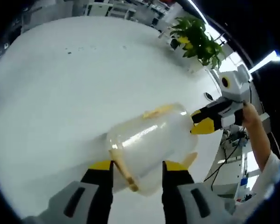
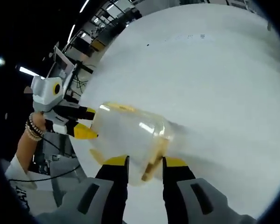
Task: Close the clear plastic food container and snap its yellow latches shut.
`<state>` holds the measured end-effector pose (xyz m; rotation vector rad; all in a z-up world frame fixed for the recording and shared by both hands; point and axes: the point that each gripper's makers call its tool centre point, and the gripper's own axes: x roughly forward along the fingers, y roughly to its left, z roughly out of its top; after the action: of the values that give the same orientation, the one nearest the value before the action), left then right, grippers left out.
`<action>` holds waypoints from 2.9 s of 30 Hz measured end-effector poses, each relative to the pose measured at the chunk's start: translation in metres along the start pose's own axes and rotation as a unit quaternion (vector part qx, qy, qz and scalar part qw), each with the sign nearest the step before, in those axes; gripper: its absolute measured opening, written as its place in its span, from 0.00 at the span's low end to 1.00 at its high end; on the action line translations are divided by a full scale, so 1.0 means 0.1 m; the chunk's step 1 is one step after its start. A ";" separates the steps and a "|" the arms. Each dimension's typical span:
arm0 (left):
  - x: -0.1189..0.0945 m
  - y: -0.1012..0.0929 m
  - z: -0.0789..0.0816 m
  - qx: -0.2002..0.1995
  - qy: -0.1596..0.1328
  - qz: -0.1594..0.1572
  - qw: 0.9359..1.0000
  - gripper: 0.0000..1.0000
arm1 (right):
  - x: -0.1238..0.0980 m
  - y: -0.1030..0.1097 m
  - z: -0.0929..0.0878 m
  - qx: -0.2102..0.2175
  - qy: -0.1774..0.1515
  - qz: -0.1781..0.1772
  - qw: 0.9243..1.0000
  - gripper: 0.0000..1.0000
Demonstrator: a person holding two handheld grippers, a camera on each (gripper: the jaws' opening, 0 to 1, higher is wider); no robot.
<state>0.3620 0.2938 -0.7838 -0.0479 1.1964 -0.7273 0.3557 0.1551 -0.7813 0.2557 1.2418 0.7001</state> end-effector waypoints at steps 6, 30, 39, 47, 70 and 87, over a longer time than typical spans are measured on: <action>-0.06 0.03 0.06 0.030 -0.014 0.019 0.999 0.34 | -0.04 -0.09 0.03 -0.055 0.004 -0.041 0.998 0.36; -0.22 -0.30 0.42 0.138 -0.121 0.006 0.983 0.28 | -0.19 0.12 0.32 -0.176 -0.036 -0.076 0.981 0.14; -0.04 -0.52 0.41 0.175 -0.125 -0.003 0.977 0.22 | 0.04 0.36 0.42 -0.207 -0.027 -0.054 0.977 0.05; 0.11 -0.65 0.31 0.205 -0.110 -0.008 0.973 0.18 | 0.22 0.53 0.46 -0.221 -0.021 -0.033 0.975 0.00; 0.21 -0.78 0.26 0.172 -0.118 -0.051 0.977 0.00 | 0.41 0.64 0.45 -0.226 -0.017 -0.014 0.974 0.00; 0.22 -0.86 0.12 0.176 -0.107 -0.067 0.976 0.00 | 0.41 0.54 0.63 -0.218 -0.044 -0.036 0.974 0.00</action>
<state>0.3341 0.2116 -0.7625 0.0869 0.8528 -1.0184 0.4013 0.2334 -0.7631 -0.1197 0.9781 0.8694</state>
